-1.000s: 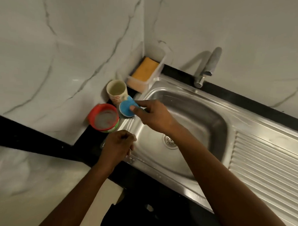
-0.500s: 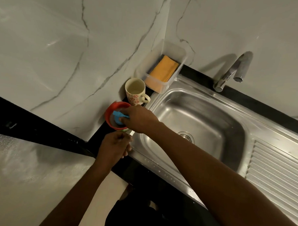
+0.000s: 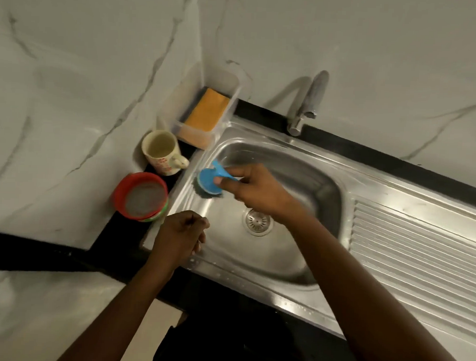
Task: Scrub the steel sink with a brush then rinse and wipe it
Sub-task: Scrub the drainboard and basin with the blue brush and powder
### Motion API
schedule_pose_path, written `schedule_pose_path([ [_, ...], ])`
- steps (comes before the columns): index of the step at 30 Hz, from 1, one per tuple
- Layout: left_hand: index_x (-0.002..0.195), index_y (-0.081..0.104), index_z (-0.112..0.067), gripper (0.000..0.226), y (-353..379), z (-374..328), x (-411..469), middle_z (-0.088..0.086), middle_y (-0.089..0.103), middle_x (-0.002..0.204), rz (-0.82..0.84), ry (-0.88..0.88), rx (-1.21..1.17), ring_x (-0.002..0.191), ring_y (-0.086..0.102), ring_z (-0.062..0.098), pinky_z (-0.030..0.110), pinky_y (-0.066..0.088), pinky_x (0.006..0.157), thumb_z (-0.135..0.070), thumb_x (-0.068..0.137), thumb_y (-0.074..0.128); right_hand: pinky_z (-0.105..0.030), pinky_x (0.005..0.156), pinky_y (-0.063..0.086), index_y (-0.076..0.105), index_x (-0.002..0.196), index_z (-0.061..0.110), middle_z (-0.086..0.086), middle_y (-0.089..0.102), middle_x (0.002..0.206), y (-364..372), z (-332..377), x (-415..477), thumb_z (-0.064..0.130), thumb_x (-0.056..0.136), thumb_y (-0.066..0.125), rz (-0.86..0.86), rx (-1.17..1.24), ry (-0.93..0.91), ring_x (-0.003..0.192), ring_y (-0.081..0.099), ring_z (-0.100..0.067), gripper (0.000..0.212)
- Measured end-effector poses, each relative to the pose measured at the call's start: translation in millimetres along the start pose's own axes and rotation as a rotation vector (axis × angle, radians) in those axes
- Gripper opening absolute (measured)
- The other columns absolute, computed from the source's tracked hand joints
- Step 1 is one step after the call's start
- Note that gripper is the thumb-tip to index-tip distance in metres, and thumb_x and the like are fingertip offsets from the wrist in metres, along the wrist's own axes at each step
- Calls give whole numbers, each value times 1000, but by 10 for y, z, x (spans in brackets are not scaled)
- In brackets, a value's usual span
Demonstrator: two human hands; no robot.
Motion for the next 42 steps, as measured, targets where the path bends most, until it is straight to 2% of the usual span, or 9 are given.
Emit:
schedule_pose_path([
  [6,79,74,-13,20,749,-289,121,10,71,65,178,91,102,52,59,22,32,46,55,-23,96,70,-28,54,45,80,112,26,-3,61,62,-1017,-883,-608,45,91,76,-345,132,214,54,52,-11,29],
  [11,74,72,-24,24,1304,-478,194,6,73,67,307,146,182,54,62,18,32,49,56,-23,97,66,-9,51,41,77,121,20,20,67,65,-1604,-1449,-890,39,90,79,-611,110,336,52,58,5,37],
  [16,79,71,-15,24,1566,-573,216,4,73,67,335,194,252,55,64,16,31,52,56,-23,100,65,-28,81,50,67,136,15,-5,72,128,-2017,-1950,-1020,41,92,76,-828,-75,546,100,66,-13,52],
  [20,80,71,-14,23,1600,-555,253,4,72,67,329,184,284,54,64,15,27,51,55,-22,101,65,-30,83,50,67,134,15,-5,73,121,-2014,-2114,-828,32,96,73,-949,-32,636,101,68,-18,42],
  [23,81,72,-16,22,1618,-523,293,3,73,67,308,163,317,54,64,15,29,51,55,-23,100,66,-30,84,55,72,124,20,3,75,108,-1727,-1990,-370,33,95,73,-867,13,495,97,71,-13,32],
  [28,80,72,-16,22,1696,-539,316,4,73,67,322,147,321,55,64,16,32,50,56,-23,100,66,-32,88,58,55,144,30,2,70,121,-1309,-1909,-129,38,100,65,-659,-212,396,102,69,-14,46],
  [32,80,72,-15,22,1733,-541,334,5,72,67,330,165,312,55,64,17,31,50,57,-22,101,66,-5,67,44,69,128,19,3,70,97,-1927,-2253,-753,33,98,69,-845,-107,535,90,70,-12,33],
  [37,81,72,-14,23,1835,-514,297,5,73,68,354,147,314,56,64,17,32,52,58,-24,100,66,-28,78,48,65,134,11,-7,72,123,-2582,-2577,-1221,29,96,73,-1028,-118,794,103,69,-20,43],
  [42,83,72,-13,22,2024,-576,213,4,72,69,396,169,344,57,65,16,26,54,58,-24,101,65,-21,68,53,72,119,24,12,70,93,-1965,-2254,-685,39,94,73,-834,-50,540,83,69,-5,30],
])
Point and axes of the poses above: each hand's wrist, its own x-axis towards the middle knuckle, its own y-axis out of the palm, z = x × y, the point moved 1 cm from there along x, towards the middle knuckle
